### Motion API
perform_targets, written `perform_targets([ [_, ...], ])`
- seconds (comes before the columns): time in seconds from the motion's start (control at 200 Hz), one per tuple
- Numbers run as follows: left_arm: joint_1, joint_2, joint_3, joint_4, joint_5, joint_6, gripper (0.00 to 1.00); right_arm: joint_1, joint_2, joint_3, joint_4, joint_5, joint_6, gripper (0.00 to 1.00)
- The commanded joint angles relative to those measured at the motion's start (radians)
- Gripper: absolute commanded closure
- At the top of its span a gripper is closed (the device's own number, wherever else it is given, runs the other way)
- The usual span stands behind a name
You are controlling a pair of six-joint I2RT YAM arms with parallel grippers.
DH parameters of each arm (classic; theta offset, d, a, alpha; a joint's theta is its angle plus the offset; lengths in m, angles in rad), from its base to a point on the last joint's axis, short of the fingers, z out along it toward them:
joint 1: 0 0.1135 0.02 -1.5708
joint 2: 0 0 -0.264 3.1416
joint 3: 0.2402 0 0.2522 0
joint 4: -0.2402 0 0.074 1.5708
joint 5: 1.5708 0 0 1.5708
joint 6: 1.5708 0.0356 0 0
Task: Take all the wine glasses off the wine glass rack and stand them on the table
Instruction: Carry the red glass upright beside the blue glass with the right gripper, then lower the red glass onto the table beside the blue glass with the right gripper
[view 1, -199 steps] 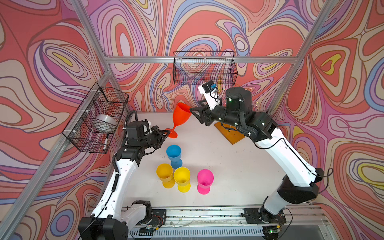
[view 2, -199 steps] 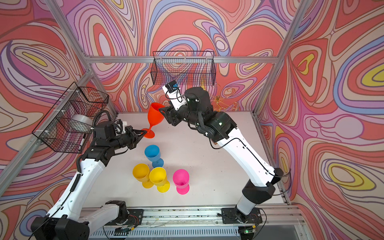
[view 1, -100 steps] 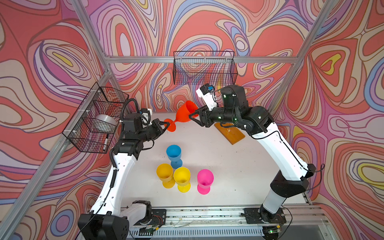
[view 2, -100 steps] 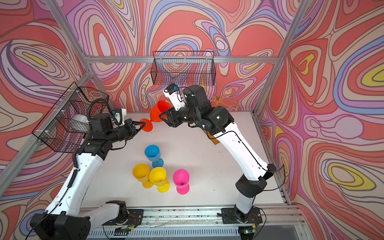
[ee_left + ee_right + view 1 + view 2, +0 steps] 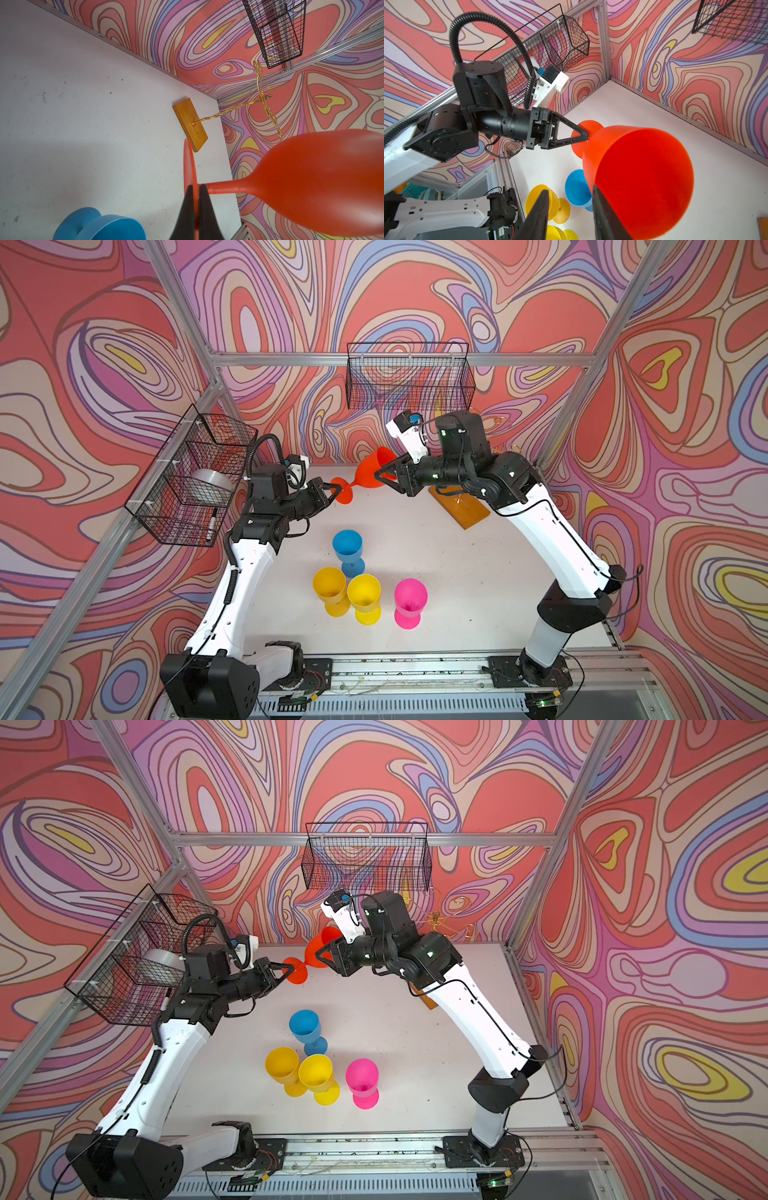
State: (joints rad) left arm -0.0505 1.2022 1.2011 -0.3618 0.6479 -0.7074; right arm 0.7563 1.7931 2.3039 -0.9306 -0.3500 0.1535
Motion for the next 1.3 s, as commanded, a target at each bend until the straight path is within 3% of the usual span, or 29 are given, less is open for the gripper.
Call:
perform_targets([
  [0.0,0.007,-0.018,0.002,0.057,0.021,-0.008,1.0,-0.005,0.029,-0.006,0.054,-0.046,0.025,0.67],
  [0.22,0.006,-0.03,-0.023,0.077,0.017,-0.027,1.0,-0.005,0.04,-0.024,0.106,-0.048,0.046,0.83],
  [0.311,0.006,-0.031,-0.026,0.082,0.017,-0.027,1.0,-0.005,0.041,-0.025,0.113,-0.049,0.049,1.0],
  [0.446,0.006,-0.03,-0.015,0.052,-0.009,0.003,1.0,-0.005,0.019,-0.054,0.127,-0.011,0.038,1.0],
  [0.546,0.006,-0.022,0.004,0.019,-0.032,0.039,0.78,-0.005,-0.012,-0.105,0.139,0.025,0.028,1.0],
  [0.666,0.006,-0.013,0.037,-0.048,-0.098,0.102,0.28,-0.004,-0.047,-0.165,0.123,0.099,0.001,1.0],
  [0.761,0.006,0.001,0.07,-0.138,-0.233,0.183,0.08,0.002,-0.048,-0.191,0.066,0.197,-0.035,1.0],
  [0.891,0.008,0.043,0.114,-0.22,-0.351,0.257,0.01,0.025,-0.045,-0.239,0.015,0.324,-0.077,1.0],
  [1.297,0.014,0.119,0.044,-0.175,-0.44,0.316,0.0,0.147,0.025,-0.387,-0.039,0.463,-0.063,1.0],
])
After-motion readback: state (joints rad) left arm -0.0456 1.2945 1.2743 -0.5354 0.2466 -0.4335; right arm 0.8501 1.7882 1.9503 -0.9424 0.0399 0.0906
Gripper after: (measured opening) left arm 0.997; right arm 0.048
